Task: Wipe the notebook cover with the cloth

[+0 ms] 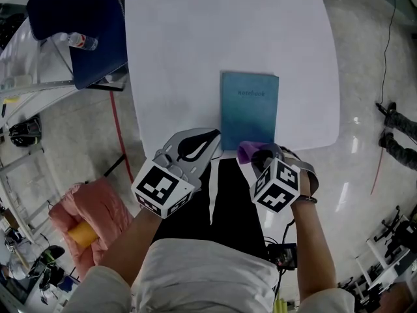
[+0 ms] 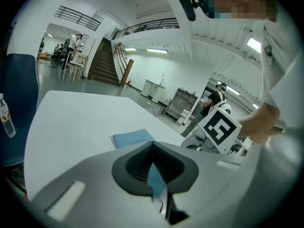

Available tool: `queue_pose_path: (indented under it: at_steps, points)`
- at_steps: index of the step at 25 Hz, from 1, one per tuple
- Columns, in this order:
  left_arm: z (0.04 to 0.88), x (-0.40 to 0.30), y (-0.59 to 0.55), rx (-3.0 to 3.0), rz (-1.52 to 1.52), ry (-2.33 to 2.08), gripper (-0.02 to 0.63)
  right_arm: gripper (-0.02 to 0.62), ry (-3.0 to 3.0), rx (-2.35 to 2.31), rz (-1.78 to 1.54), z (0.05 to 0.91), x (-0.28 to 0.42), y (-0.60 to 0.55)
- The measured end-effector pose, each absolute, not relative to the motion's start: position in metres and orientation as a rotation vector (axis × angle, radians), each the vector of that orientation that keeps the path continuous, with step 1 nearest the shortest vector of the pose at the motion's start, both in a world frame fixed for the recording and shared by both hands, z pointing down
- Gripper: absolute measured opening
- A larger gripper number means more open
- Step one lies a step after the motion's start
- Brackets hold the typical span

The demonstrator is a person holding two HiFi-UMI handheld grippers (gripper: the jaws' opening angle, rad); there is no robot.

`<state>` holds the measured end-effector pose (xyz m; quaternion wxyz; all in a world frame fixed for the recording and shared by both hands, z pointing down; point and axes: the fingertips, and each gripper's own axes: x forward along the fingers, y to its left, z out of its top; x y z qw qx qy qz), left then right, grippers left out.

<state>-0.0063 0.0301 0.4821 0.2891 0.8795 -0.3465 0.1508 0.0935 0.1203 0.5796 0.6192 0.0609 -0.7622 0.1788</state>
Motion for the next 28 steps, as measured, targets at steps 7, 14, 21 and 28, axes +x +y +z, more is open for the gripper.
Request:
queue_pose_path:
  at_steps: [7,14,21,28]
  points:
    - [0.478,-0.006,0.03,2.352,0.416,-0.928,-0.002,0.107,-1.8,0.194,0.368,0.579,0.095,0.12]
    - [0.47,-0.005,0.026,2.366,0.442,-0.917,-0.002,0.107,-1.871,0.303,0.391,0.569,0.097,0.115]
    - [0.447,0.004,0.016,2.398,0.448,-0.907,-0.002,0.107,-1.905,0.391,0.437,0.543,0.11,0.1]
    - [0.419,0.009,0.002,2.441,0.446,-0.9,-0.002,0.107,-2.019,0.548,0.505,0.499,0.104,0.068]
